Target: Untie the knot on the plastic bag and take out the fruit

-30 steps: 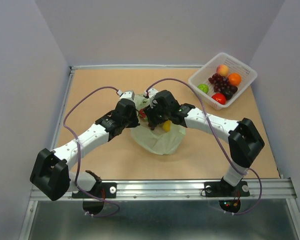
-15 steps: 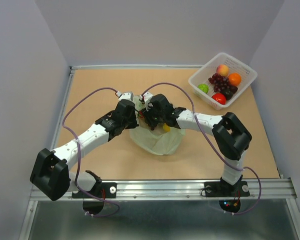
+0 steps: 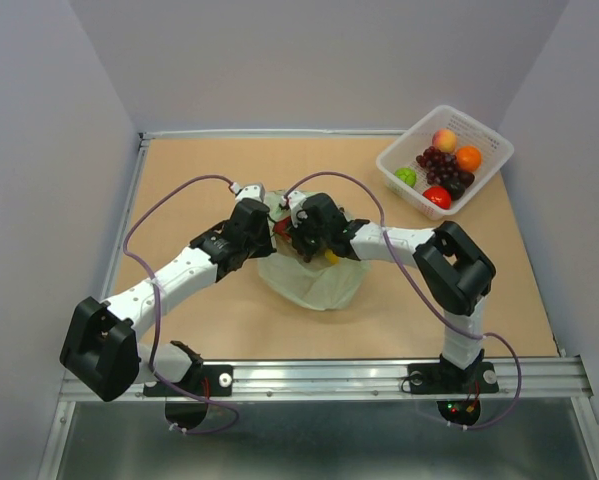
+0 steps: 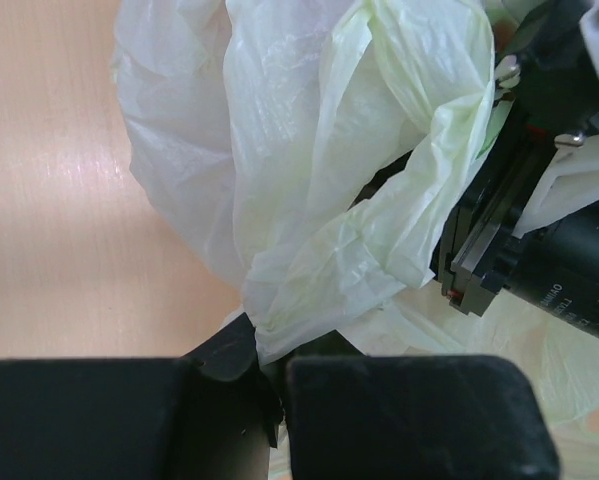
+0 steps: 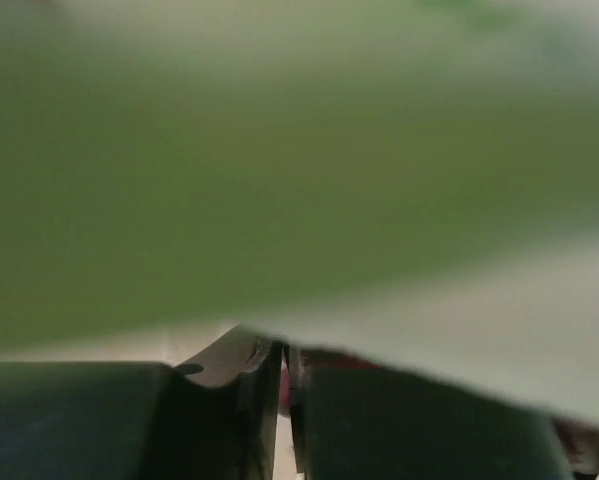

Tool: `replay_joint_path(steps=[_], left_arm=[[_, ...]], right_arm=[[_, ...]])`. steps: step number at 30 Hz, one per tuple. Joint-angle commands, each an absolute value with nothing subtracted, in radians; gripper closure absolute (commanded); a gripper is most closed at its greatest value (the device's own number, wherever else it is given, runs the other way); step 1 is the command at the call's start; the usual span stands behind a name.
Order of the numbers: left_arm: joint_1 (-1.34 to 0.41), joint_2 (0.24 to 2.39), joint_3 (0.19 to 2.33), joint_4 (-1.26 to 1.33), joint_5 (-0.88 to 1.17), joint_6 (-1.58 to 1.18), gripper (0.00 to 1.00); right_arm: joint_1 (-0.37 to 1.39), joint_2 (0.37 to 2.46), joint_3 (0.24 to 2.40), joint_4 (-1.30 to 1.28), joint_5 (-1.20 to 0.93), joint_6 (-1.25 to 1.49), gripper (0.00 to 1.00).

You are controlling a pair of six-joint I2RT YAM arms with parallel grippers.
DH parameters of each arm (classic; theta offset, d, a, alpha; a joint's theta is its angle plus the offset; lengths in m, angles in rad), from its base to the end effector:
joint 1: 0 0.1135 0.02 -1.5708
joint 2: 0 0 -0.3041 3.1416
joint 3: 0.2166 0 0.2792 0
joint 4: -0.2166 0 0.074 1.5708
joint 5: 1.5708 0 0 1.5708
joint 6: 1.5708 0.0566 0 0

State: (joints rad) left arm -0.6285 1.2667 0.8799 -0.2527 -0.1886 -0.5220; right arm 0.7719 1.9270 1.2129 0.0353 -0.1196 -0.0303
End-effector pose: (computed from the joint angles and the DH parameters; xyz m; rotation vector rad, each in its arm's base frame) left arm 0.2555 -0.1726 0.2790 0.0129 2.2313 -0.4325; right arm 0.3340 0.3346 0.1835 -0.9576 2.0897 0.5263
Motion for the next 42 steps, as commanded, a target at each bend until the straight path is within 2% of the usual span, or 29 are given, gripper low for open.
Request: replay_joint_path(steps=[1, 20, 33, 42], left_arm=[[-0.634, 1.267, 0.93, -0.255, -0.215, -0.526, 0.89], [-0.627, 1.316, 0.994, -0.242, -0.321, -0.522, 0.92], [-0.52, 1.315, 1.069, -0.248, -0.339, -0.492, 0.92], [-0.515, 1.328, 1.052, -0.245, -0.278, -0.509, 0.92]], right_arm=[[0.765, 1.902, 1.21, 0.074, -0.189, -0.044, 1.0], [0.765, 1.52, 1.197, -0.089, -0.305, -0.017, 1.0], [0.765, 1.43, 1.138, -0.304, -0.413, -0.012, 1.0], [0.767, 1.358, 1.296, -0.336, -0.411, -0.015, 1.0]])
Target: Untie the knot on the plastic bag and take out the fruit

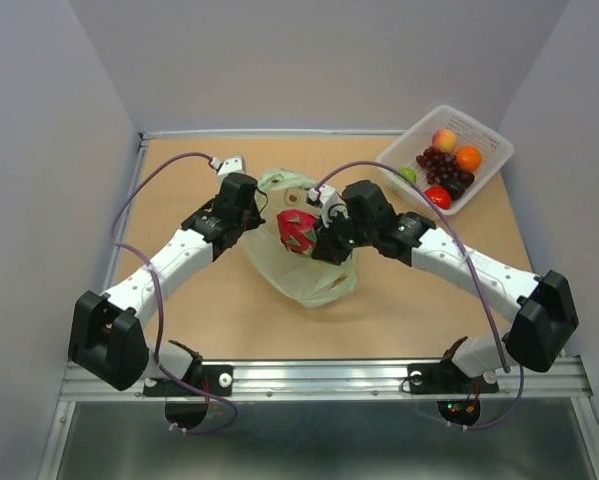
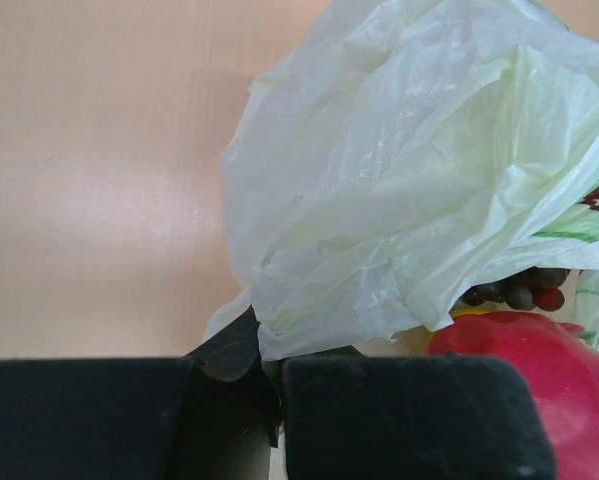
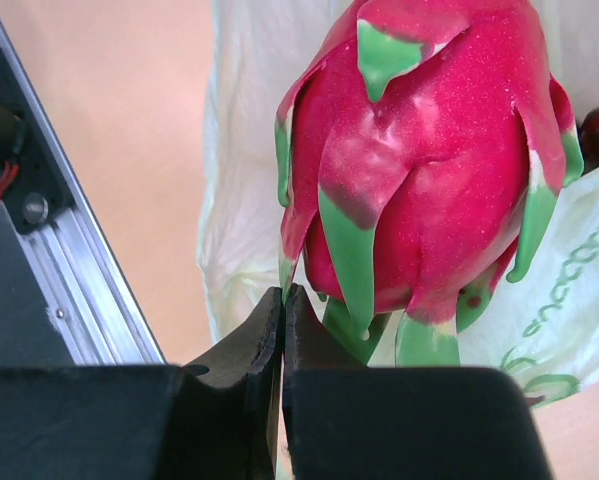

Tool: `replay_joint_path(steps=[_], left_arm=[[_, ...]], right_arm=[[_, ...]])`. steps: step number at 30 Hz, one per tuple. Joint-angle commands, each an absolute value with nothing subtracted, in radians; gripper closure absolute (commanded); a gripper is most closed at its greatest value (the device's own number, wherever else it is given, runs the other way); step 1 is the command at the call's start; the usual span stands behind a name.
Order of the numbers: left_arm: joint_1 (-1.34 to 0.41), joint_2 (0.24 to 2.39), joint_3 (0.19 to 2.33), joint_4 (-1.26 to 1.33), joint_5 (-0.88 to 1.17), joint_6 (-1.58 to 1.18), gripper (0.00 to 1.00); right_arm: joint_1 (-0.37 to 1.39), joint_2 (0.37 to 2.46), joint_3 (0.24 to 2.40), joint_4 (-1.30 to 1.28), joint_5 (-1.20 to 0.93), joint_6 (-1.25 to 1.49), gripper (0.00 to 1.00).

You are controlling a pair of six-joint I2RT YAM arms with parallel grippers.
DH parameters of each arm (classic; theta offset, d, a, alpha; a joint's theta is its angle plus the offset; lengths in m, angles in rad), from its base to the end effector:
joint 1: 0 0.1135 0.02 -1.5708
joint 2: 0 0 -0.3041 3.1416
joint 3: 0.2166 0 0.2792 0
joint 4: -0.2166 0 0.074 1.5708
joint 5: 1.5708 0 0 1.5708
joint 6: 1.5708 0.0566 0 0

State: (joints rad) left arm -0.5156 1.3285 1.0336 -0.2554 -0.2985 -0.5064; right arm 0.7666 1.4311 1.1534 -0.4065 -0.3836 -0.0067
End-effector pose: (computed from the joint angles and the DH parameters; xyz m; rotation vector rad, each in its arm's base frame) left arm 0.2993 -0.1505 0.3199 -0.1671 2.1017 -0.2995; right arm 0.2405 0.2611 0.3176 -1.0741 2.0704 0.8278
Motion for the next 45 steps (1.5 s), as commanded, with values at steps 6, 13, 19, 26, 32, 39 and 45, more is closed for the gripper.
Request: replay_joint_path(steps=[6, 13, 19, 26, 32, 39, 45], left_arm=[[-0.517, 1.298, 1.023, -0.261, -0.293, -0.518, 0.92], [-0.517, 1.281, 0.986, -0.285, -0.305, -0.525, 0.92], [-0.517, 1.261, 0.962, -0.275, -0.29, -0.531, 0.92], [-0.518, 1.226, 0.948, -0.281, -0.247, -0.534, 0.93], [-0.518, 1.19, 0.925, -0.298, -0.238, -0.531, 0.92], [-0.518, 1.164, 0.91, -0.304, -0.224, -0.538, 0.92], [-0.52, 1.173, 0.92, -0.311, -0.209, -0.534, 0.92]], right_arm=[[0.741, 1.327, 1.413, -0.336, -0.373, -0.025, 1.0], [0.615, 1.298, 1.476, -0.331, -0.23, -0.026, 1.0], [0.408, 1.325, 1.489, -0.301, -0.124, -0.018, 1.0], [0.135, 1.476, 1.494, -0.22, -0.12, 0.063, 1.0], [0.005, 1.659, 1.519, -0.137, -0.147, 0.101, 1.0], [-0.043, 1.816, 1.545, -0.133, -0.195, 0.132, 0.98], [-0.041, 1.755, 1.502, -0.133, -0.249, 0.158, 0.16]])
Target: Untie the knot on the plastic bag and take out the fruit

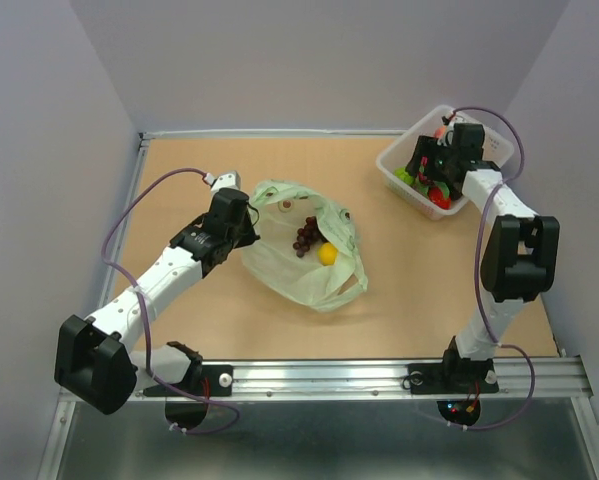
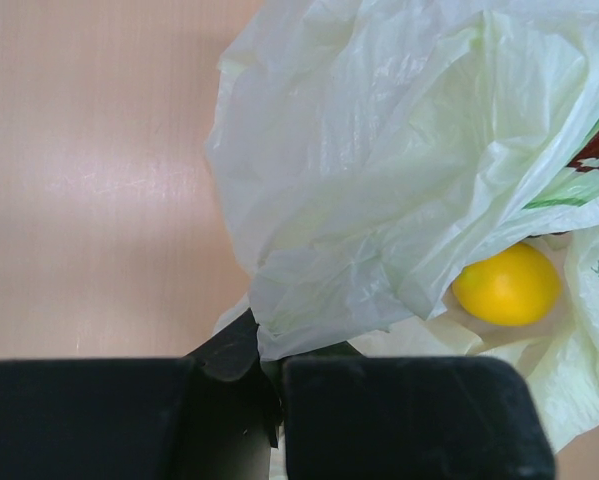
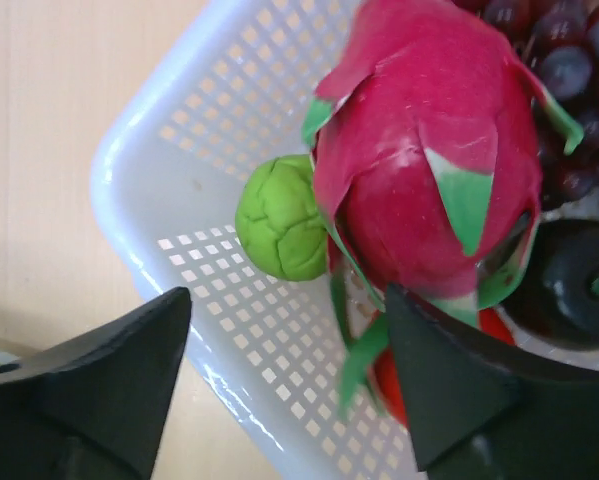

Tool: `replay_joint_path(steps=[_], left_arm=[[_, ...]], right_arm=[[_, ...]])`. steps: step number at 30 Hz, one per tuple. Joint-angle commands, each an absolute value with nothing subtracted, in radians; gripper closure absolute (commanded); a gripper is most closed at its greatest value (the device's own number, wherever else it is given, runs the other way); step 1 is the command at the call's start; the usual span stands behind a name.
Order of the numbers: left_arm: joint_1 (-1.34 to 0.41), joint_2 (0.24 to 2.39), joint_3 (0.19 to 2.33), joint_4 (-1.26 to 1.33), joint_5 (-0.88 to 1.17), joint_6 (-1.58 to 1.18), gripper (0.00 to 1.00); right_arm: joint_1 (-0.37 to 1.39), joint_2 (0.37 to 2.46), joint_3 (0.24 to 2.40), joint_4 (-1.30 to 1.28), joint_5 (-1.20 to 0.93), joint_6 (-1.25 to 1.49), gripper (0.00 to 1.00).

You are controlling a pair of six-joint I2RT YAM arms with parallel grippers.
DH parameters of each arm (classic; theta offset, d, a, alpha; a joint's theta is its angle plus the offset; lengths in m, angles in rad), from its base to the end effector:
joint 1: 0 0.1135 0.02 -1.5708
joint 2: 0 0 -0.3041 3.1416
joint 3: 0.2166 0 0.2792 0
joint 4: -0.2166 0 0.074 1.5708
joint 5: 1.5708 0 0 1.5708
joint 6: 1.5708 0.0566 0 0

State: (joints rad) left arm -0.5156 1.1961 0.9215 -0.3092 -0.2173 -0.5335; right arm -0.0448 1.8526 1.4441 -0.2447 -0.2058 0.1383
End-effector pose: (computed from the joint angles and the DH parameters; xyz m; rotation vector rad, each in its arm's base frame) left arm 0.2629 -0.1350 0.3091 -0.1460 2.1582 -0.3778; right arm 0.4814 -0.0100 0.2737 0.0902 2.2204 0.2802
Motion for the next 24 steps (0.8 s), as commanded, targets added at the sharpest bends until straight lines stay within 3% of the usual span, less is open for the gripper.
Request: replay_joint_path(steps=[1, 6, 16, 24], left_arm=[[-0.519, 1.173, 0.922, -0.311, -0.207, -0.531, 0.92], [-0.52, 1.189, 0.939, -0.308, -0.195, -0.522, 0.92], [-0.522, 1.244, 1.008, -0.307, -0.163, -0.492, 0.92], [-0.526, 1.253, 1.034, -0.304, -0.135, -0.489, 0.92]], right_arm=[[-0.041, 1.734, 1.5, -0.135, -0.25, 0.155, 0.12], [-0.002, 1.62, 1.497, -0.159, -0.246, 0.124, 0.05], [0.406, 1.47, 1.442, -0.274, -0.252, 0.022, 0.06], [0.727, 1.499, 1.381, -0.304, -0.227, 0.041, 0.11]])
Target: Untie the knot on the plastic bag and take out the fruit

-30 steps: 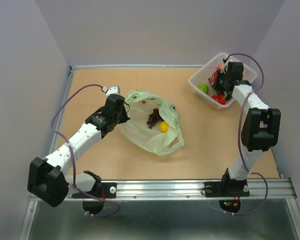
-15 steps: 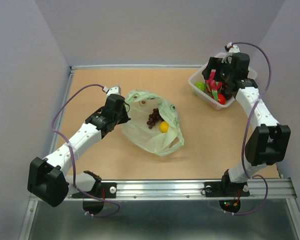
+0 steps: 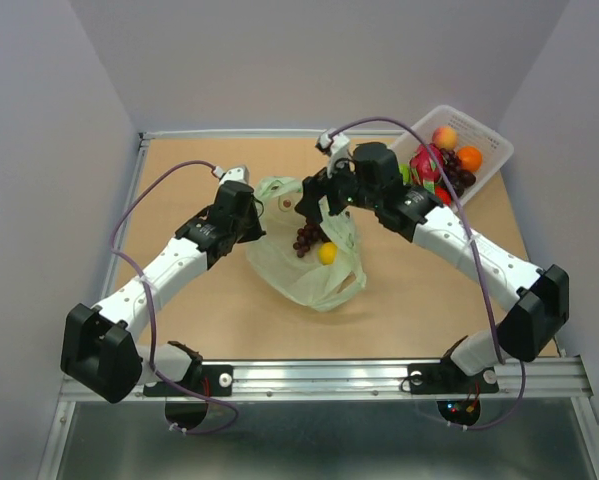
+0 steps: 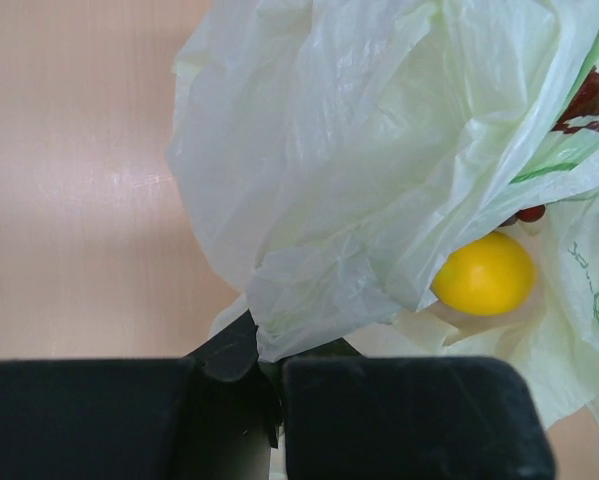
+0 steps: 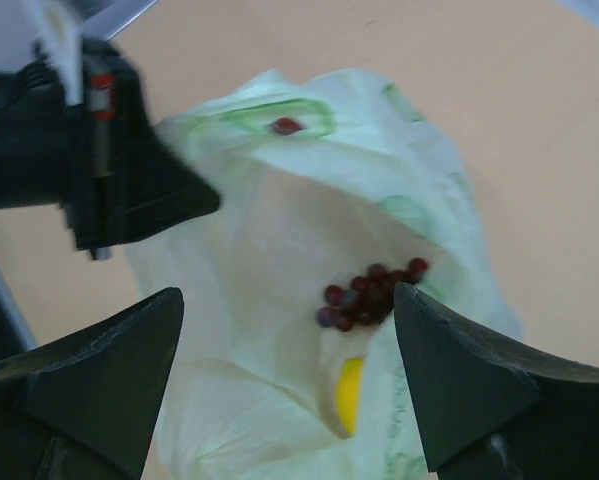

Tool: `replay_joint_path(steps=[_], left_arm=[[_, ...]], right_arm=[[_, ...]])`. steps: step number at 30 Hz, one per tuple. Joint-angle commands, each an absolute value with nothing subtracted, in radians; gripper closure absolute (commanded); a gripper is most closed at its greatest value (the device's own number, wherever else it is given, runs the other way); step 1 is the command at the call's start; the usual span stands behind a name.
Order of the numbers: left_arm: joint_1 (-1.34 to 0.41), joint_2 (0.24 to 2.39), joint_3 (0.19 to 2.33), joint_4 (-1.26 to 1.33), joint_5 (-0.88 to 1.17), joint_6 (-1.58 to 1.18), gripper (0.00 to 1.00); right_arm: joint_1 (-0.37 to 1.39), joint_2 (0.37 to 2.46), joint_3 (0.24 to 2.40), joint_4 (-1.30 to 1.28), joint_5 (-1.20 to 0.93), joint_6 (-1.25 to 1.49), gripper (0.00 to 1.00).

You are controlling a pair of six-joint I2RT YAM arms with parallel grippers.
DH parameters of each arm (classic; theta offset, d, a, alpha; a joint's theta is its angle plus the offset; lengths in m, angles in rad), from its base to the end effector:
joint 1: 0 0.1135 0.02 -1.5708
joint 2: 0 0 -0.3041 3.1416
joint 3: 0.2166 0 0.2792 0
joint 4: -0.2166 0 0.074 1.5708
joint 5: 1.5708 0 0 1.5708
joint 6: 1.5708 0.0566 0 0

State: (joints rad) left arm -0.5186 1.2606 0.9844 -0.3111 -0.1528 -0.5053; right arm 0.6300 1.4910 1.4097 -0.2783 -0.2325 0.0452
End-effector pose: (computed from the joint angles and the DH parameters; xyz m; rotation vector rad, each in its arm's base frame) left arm 0.2770 -0.1482 0.3145 -0.0749 2.1803 -0.4265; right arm 0.3101 0.2422 0.4089 -0.7216 1.8435 0.6700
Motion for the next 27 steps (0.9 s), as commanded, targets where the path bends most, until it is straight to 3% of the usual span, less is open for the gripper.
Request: replay_joint_path(steps=[1, 11, 21, 27], left_arm=[[-0.528, 1.25, 1.037, -0.305, -0.133, -0.491, 0.93], [-0.534, 1.207, 1.052, -0.311, -0.121, -0.497, 0.94], [-0.545, 1.192, 1.039, -0.319, -0.112, -0.491, 0.94], [-0.545, 1.198, 1.031, -0.319, -0.113, -0.485, 0.94]], right_arm=[[0.745, 1.52, 1.376, -0.307, -0.221, 0.046, 0.12], [0.793, 1.643, 1.295, -0.322, -0.141, 0.11, 0.26], [0.792, 1.701, 1.244, -0.374, 0.184, 0.016, 0.25], [0.782, 1.727, 1.203, -0.4, 0.25, -0.041, 0.23]])
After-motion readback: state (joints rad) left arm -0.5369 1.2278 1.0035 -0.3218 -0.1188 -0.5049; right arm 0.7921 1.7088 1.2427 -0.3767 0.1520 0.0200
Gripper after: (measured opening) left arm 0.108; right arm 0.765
